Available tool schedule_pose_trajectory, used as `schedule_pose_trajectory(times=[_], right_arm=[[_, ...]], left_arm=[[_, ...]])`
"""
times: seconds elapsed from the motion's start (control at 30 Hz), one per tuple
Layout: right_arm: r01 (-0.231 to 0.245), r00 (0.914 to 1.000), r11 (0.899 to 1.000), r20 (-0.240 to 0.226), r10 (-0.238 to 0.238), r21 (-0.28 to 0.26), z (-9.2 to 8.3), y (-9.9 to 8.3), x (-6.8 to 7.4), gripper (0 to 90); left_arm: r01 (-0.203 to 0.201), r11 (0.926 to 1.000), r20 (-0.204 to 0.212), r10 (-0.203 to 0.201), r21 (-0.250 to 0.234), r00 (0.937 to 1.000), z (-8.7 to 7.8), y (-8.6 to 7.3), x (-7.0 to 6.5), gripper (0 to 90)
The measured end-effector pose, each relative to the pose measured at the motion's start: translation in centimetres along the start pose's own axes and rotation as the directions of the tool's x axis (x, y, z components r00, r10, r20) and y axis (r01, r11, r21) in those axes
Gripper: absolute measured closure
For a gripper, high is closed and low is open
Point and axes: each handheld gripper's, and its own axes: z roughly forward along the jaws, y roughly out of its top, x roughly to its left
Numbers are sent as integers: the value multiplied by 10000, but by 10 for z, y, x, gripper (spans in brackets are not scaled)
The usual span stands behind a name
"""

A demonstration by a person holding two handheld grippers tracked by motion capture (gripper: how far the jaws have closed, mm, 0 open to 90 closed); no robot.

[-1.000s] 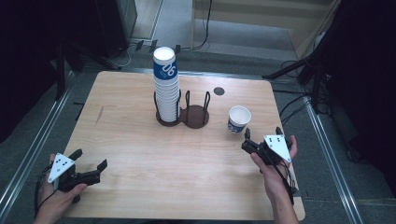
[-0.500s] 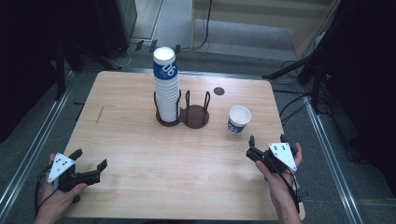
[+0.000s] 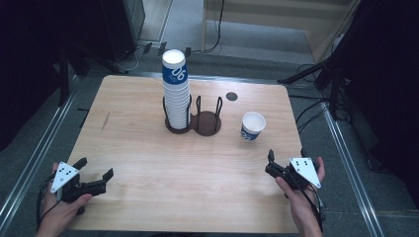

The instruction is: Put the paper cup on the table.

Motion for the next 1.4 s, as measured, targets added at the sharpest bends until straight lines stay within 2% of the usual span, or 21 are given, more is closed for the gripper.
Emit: schedule_pose_trajectory(times=[0.33,0.6,1.03,1.4], right_arm=[[-129,9998,9997,164,125,226,-12,-11,-15,0],[-19,9995,9992,326,6,396,-19,-19,-28,0],[-295,9974,9974,677,250,664,-31,-30,-48,0],[-575,9970,9933,574,519,1004,-46,-48,-65,0]], left_arm=[[-22,10000,-7,22,5,10000,0,0,0,0],[-1,10000,-38,1,3,10000,0,0,0,0],[-2,10000,-50,2,-1,10000,0,0,0,0],[57,10000,-74,-57,-6,10000,0,0,0,0]])
